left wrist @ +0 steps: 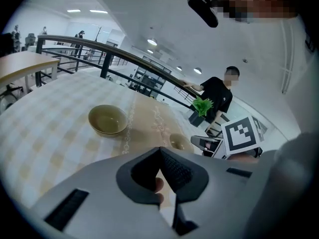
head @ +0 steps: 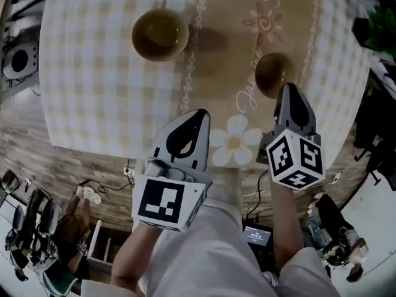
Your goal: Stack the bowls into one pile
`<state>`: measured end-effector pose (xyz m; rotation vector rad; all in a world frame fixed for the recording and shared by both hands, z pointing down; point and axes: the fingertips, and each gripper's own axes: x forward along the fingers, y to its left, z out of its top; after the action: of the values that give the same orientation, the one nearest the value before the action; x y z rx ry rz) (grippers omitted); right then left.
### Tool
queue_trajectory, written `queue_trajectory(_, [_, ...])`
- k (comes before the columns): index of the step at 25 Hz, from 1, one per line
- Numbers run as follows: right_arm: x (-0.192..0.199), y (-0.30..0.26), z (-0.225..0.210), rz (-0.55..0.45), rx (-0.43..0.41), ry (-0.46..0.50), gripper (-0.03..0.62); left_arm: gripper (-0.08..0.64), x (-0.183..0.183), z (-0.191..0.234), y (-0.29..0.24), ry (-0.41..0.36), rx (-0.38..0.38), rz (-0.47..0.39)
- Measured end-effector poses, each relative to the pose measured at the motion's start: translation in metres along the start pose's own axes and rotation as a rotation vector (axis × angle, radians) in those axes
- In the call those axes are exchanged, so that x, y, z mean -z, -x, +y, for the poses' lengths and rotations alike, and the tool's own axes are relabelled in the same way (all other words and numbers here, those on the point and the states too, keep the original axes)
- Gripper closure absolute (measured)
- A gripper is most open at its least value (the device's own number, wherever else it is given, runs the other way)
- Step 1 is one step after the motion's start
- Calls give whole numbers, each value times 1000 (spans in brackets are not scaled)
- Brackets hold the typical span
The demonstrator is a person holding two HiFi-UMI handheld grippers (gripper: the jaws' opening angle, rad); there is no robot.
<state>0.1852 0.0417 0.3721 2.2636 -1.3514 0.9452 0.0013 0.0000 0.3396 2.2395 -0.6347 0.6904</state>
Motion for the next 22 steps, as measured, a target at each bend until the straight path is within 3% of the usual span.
queue_trajectory(5, [2,25,13,-47,168,-161,554,541,-2,28,20,-60,123,56])
queue_trajectory(15, [24,29,-5,-50,209,-386,554,541,-8,-10,-10,-187,237,146])
queue_trajectory(22, [37,20,-28,-27,195,-470,554,541,-8,-27,-32,-226,225,183])
